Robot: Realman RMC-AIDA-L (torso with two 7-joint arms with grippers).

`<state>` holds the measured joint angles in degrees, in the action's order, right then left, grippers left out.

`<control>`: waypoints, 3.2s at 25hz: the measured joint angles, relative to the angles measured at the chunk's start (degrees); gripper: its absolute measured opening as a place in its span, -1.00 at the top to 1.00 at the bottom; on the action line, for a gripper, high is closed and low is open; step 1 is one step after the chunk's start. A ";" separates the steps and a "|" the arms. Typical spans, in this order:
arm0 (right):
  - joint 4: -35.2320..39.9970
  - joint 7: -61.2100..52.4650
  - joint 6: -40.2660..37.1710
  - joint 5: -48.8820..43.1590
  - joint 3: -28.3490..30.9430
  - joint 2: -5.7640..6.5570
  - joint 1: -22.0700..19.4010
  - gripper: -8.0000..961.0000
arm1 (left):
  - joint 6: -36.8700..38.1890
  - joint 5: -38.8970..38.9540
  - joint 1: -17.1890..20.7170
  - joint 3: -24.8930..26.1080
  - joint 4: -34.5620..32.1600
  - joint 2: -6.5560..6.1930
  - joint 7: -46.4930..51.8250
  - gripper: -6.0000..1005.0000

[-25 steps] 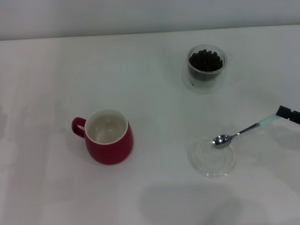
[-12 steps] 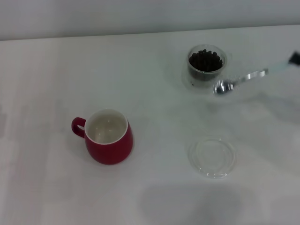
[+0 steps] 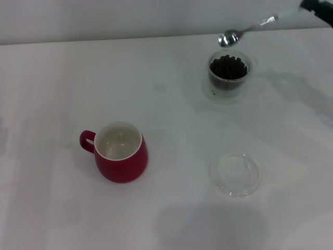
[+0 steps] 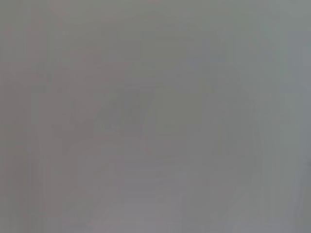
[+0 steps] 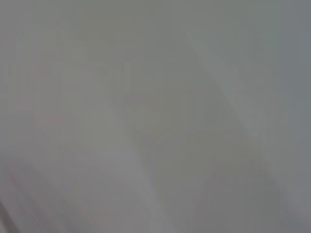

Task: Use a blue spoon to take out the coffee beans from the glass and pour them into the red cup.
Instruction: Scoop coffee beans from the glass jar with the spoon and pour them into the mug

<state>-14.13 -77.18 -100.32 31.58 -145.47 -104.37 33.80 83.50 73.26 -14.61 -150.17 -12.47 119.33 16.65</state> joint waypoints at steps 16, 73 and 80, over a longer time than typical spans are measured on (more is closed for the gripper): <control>-1.04 18.01 7.16 0.07 -0.64 -1.68 2.34 0.68 | -0.26 -3.13 0.41 -1.92 1.00 -0.11 0.39 -0.54; -3.01 3.86 21.70 0.09 -7.63 -4.28 2.97 0.68 | -0.61 -3.69 -0.09 -3.11 2.19 -0.02 0.30 -0.54; -3.36 -1.29 22.88 -0.13 -7.82 -4.25 3.20 0.68 | -0.61 -3.70 0.24 -3.11 2.25 -0.06 0.22 -0.54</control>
<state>-17.49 -78.47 -77.44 31.46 -153.29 -108.62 37.00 82.89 69.56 -14.36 -153.28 -10.22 119.27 16.87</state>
